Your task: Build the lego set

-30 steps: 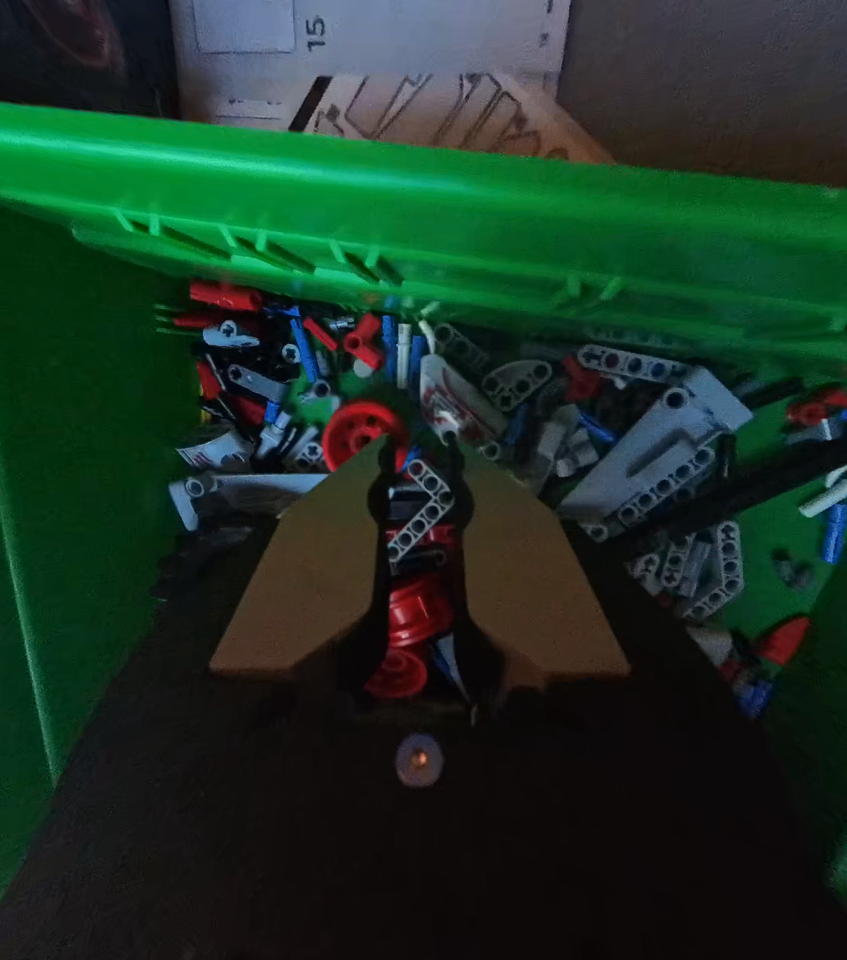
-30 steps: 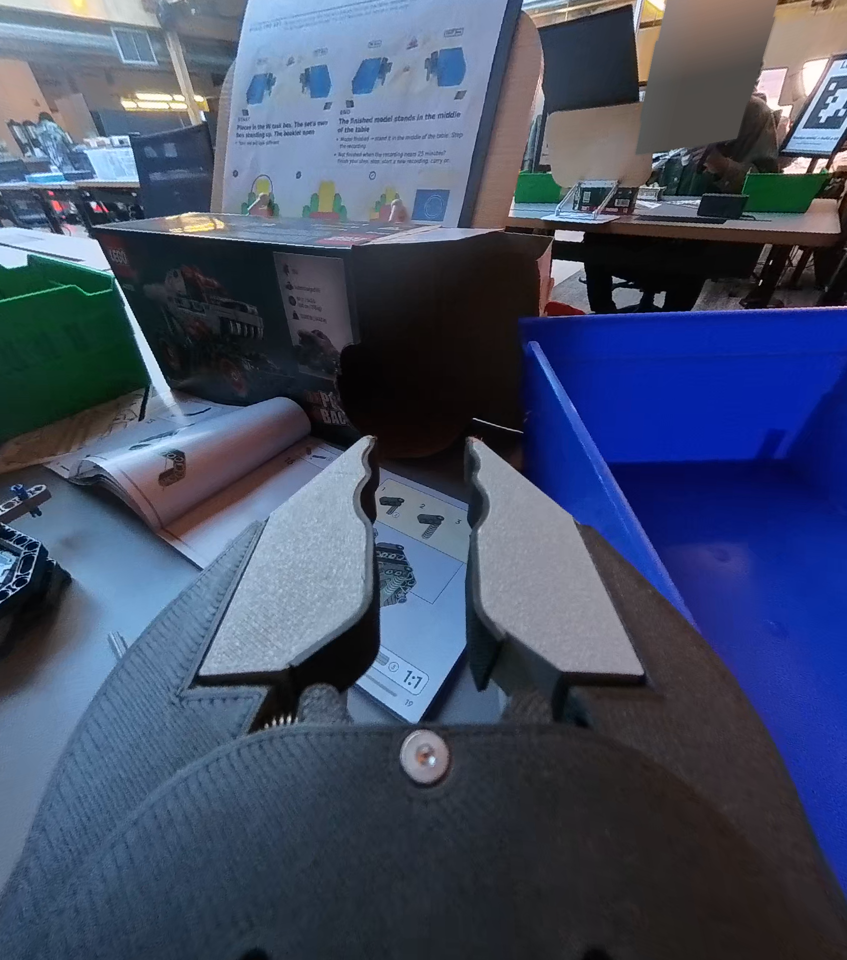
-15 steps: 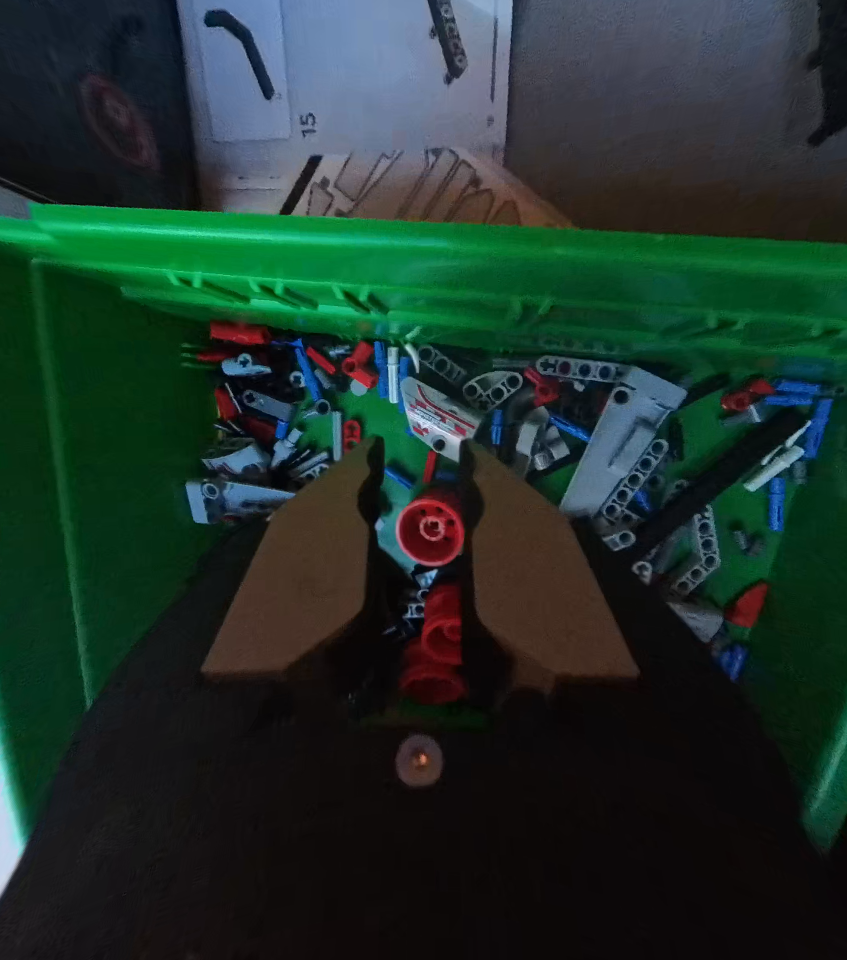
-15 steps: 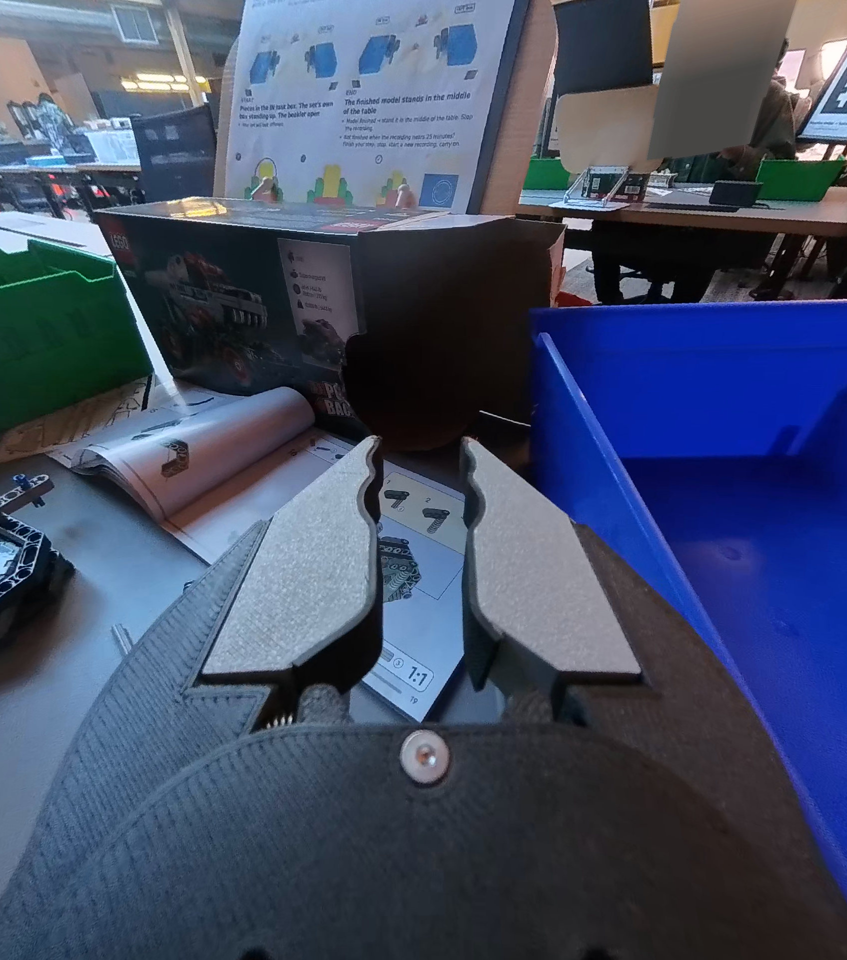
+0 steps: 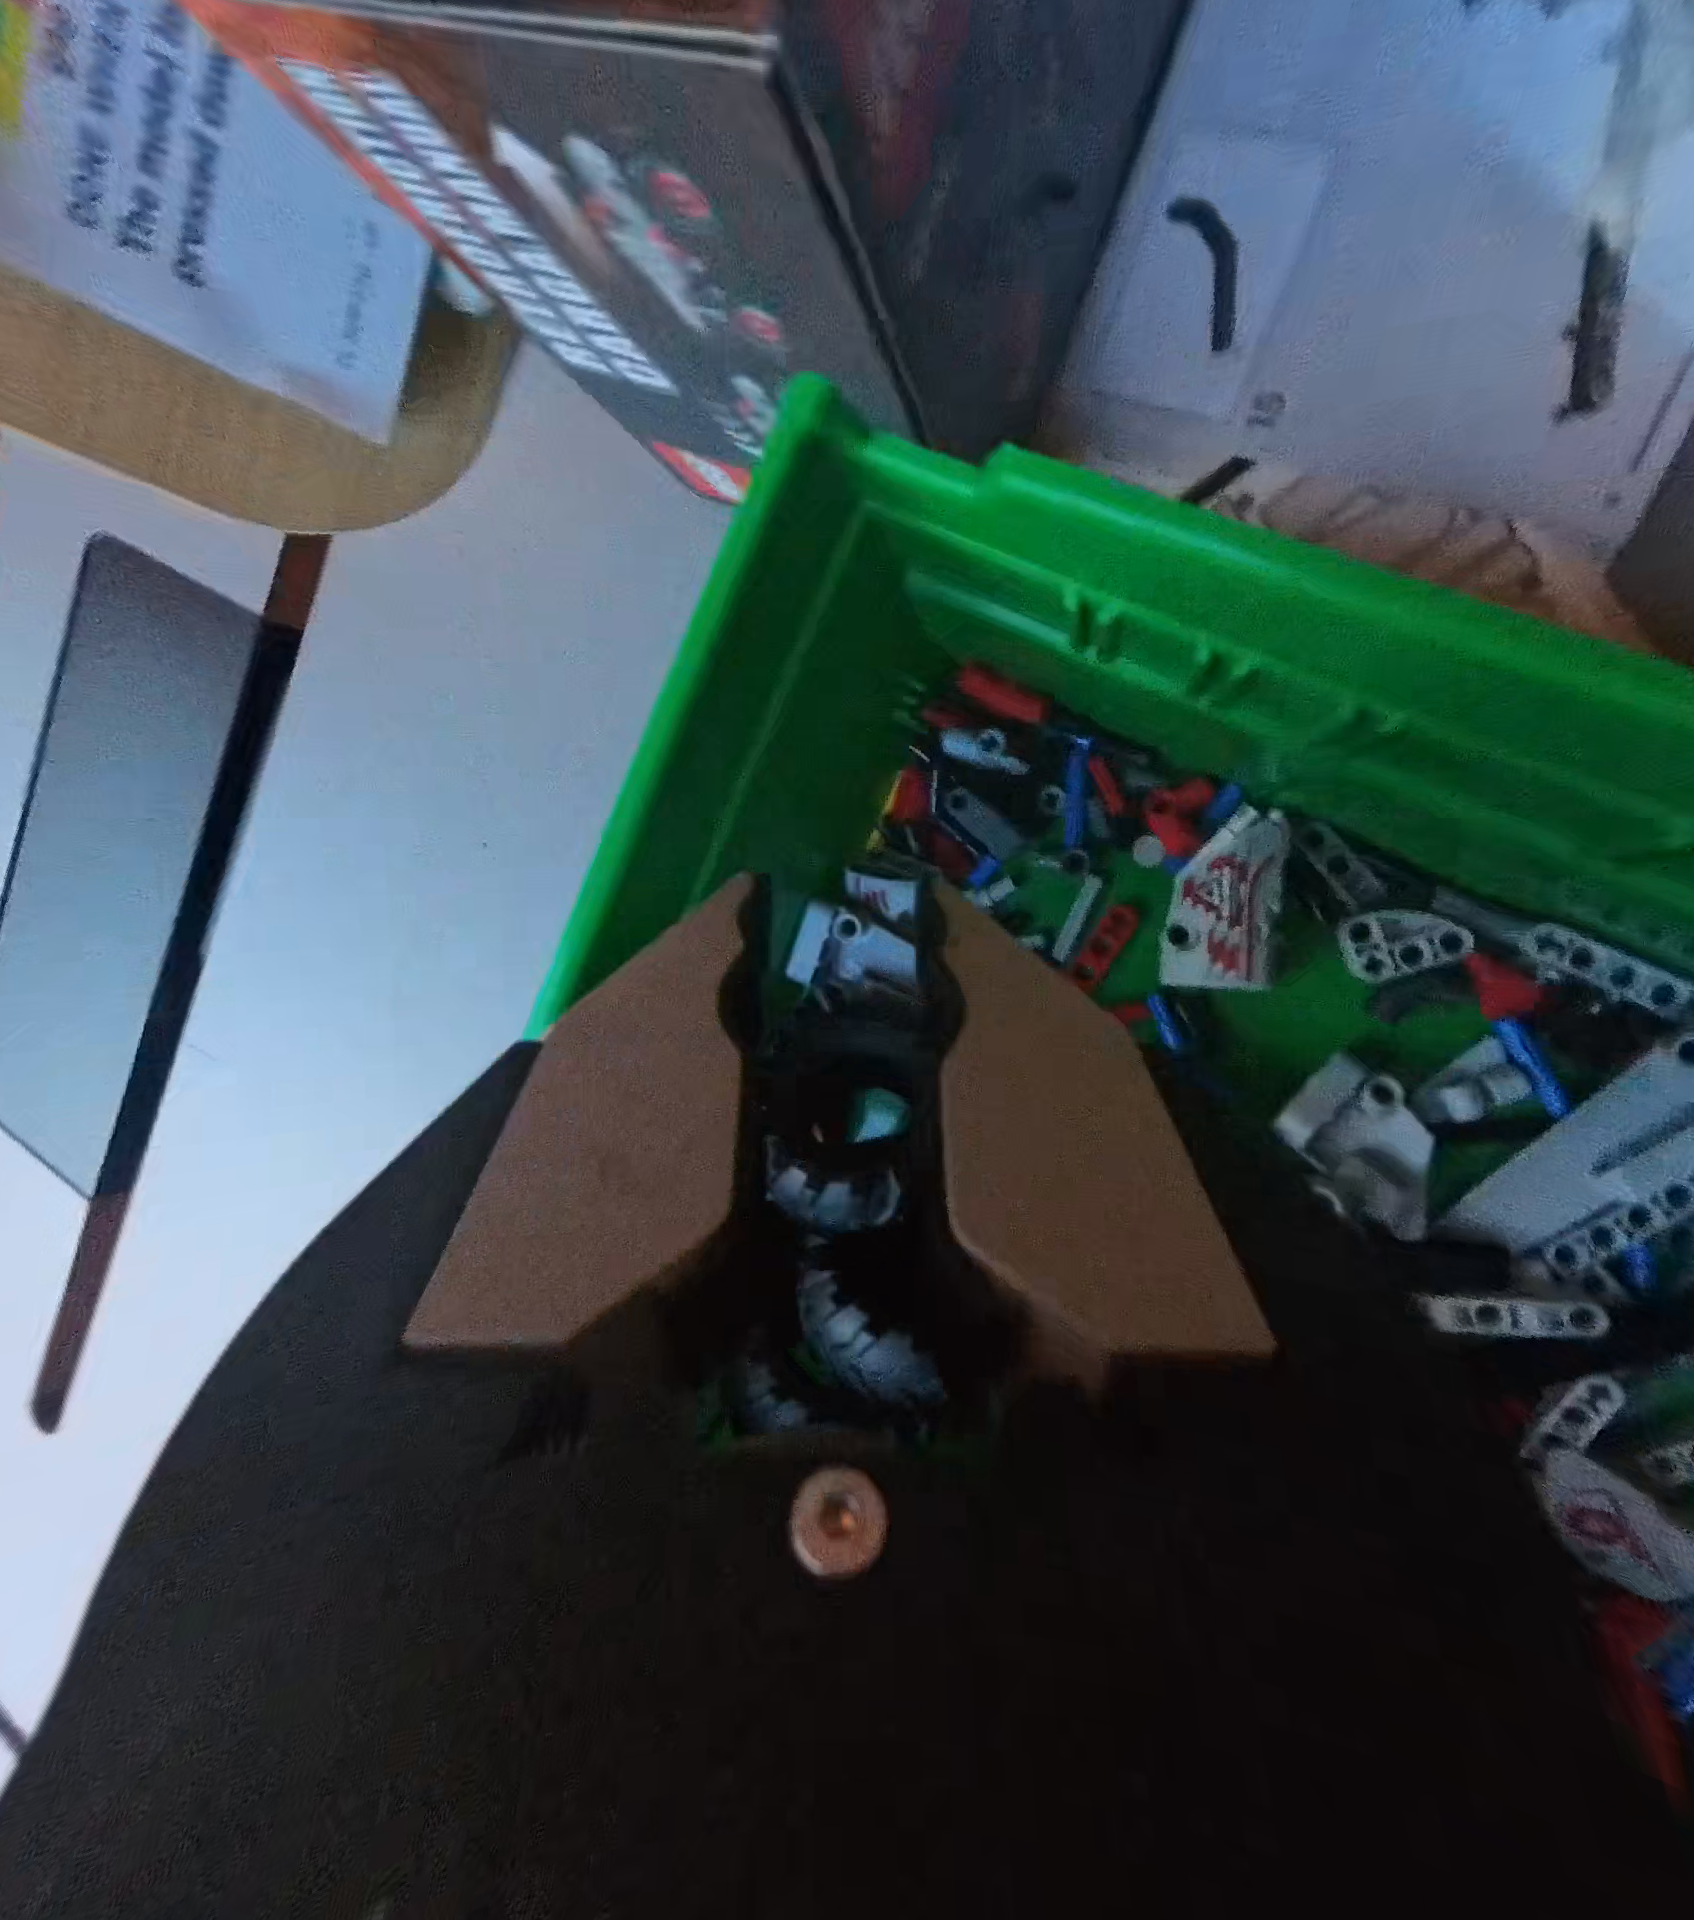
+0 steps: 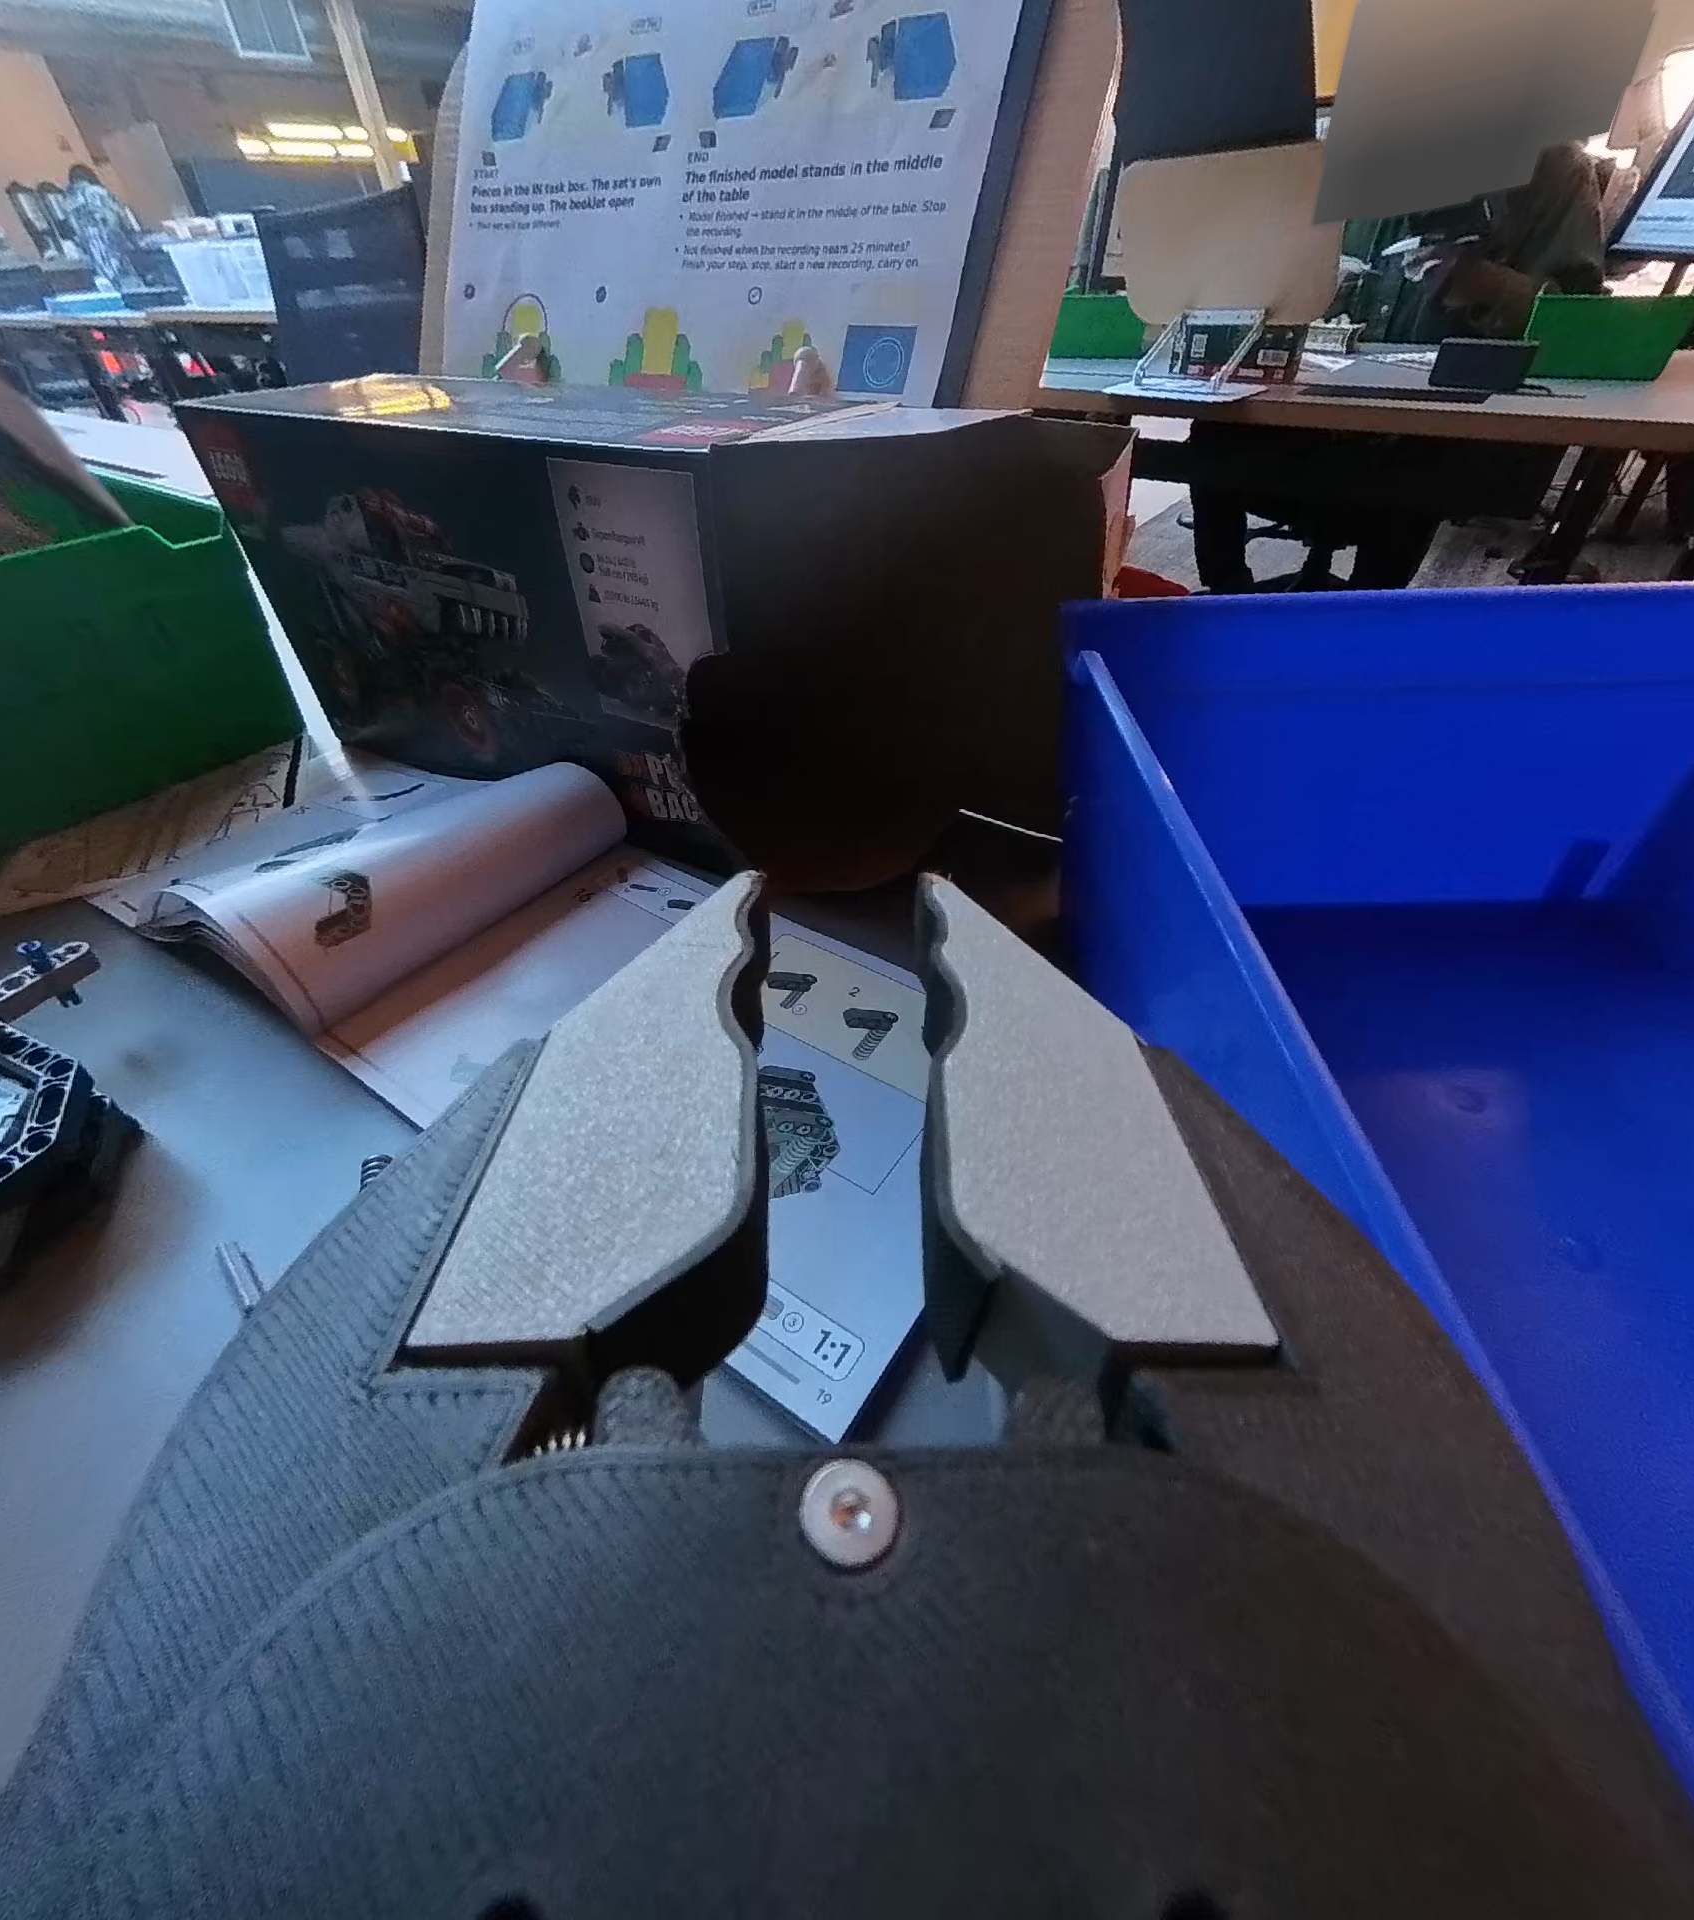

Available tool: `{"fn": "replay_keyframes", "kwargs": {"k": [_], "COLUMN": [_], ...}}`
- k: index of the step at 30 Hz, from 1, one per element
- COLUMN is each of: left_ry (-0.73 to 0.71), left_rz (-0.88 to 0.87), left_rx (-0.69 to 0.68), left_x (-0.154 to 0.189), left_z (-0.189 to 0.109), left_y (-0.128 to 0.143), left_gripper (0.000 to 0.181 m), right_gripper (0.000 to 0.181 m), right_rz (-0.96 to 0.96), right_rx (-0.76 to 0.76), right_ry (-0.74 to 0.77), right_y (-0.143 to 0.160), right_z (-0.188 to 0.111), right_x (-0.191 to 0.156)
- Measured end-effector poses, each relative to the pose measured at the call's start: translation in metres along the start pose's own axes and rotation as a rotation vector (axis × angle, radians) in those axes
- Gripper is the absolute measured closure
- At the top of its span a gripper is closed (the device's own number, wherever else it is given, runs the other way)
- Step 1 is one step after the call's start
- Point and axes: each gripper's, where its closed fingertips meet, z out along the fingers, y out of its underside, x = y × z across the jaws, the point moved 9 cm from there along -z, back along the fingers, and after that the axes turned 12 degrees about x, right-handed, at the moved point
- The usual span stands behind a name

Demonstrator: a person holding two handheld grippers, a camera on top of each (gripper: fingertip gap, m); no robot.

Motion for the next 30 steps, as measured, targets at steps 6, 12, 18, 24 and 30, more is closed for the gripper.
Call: {"fn": "replay_keyframes", "kwargs": {"k": [6, 12, 18, 24, 30], "left_ry": [-0.017, 0.017, 0.022, -0.007, 0.017], "left_rz": [-0.146, -0.258, -0.251, -0.053, 0.117], "left_rx": [-0.005, 0.019, 0.161, 0.283, 0.279], "left_x": [-0.010, -0.013, -0.016, 0.002, 0.021], "left_z": [0.008, 0.009, 0.003, 0.004, 0.031], "left_y": [0.005, 0.004, -0.010, -0.018, -0.004], "left_gripper": [0.166, 0.169, 0.181, 0.181, 0.177], "right_gripper": [0.157, 0.158, 0.159, 0.160, 0.160], "right_rz": [-0.003, -0.002, 0.000, -0.001, -0.004], "right_rx": [-0.001, -0.001, -0.004, -0.005, -0.011], "right_ry": [-0.002, -0.011, -0.016, -0.016, -0.019], "right_y": [0.000, 0.000, 0.000, 0.000, 0.001], "right_z": [0.000, 0.000, 0.000, 0.000, 0.001], "right_x": [-0.001, -0.002, -0.002, -0.001, -0.002]}}
